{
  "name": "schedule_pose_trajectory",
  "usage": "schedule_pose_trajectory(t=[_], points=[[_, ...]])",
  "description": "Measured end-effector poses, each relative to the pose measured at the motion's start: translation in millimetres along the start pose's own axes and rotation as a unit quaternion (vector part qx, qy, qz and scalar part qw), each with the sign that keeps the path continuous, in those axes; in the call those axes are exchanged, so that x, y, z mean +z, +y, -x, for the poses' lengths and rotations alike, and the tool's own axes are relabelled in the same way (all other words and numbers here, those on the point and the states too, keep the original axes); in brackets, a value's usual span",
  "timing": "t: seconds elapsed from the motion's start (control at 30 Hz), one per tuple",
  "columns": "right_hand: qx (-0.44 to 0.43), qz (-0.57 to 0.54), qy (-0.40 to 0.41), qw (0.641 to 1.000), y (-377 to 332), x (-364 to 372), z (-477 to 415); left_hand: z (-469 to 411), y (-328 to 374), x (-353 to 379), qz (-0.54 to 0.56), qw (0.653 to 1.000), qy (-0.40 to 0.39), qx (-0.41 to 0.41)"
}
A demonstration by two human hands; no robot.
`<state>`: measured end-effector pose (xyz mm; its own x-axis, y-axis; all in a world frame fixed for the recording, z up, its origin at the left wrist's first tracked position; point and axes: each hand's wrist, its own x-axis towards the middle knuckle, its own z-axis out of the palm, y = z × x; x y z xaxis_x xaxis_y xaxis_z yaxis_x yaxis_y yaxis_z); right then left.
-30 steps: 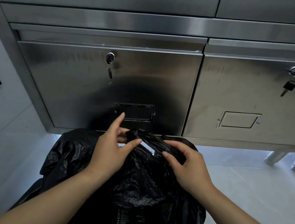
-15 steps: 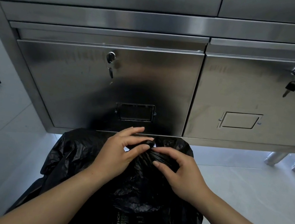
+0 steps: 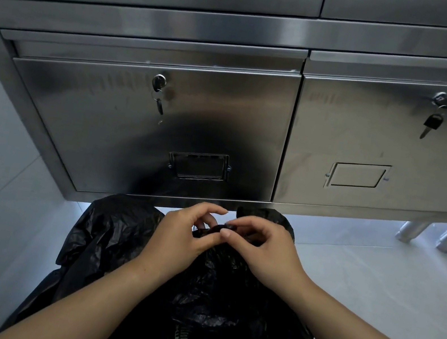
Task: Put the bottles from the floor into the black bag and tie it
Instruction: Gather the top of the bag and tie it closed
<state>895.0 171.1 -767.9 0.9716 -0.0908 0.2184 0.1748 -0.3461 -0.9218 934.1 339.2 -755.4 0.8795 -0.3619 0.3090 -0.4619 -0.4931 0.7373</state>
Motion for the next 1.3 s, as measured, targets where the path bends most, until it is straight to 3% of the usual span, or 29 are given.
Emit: schedule_pose_trajectory(t=[0.43,0.63,0.87,1.07,1.3], points=[[0.027,-0.003,0.000,1.000,11,-5,-2,-1,-4,-1,0.006,0.992,-0.111,-0.062],[0.069,-0.008,0.033,0.997,17,-10,-6,-4,-3,-1,-0.060,0.995,-0.080,-0.028],[0.089,-0.064,0.075,0.991,14,-11,-11,-1,0,1,-0.059,0.997,-0.047,-0.023],[0.072,-0.055,0.092,0.992,9,-7,-13,6,10,17,-0.081,0.995,0.040,-0.031],[0.074,-0.063,0.078,0.992,14,-14,-13,-3,7,9,-0.063,0.998,-0.007,-0.012]])
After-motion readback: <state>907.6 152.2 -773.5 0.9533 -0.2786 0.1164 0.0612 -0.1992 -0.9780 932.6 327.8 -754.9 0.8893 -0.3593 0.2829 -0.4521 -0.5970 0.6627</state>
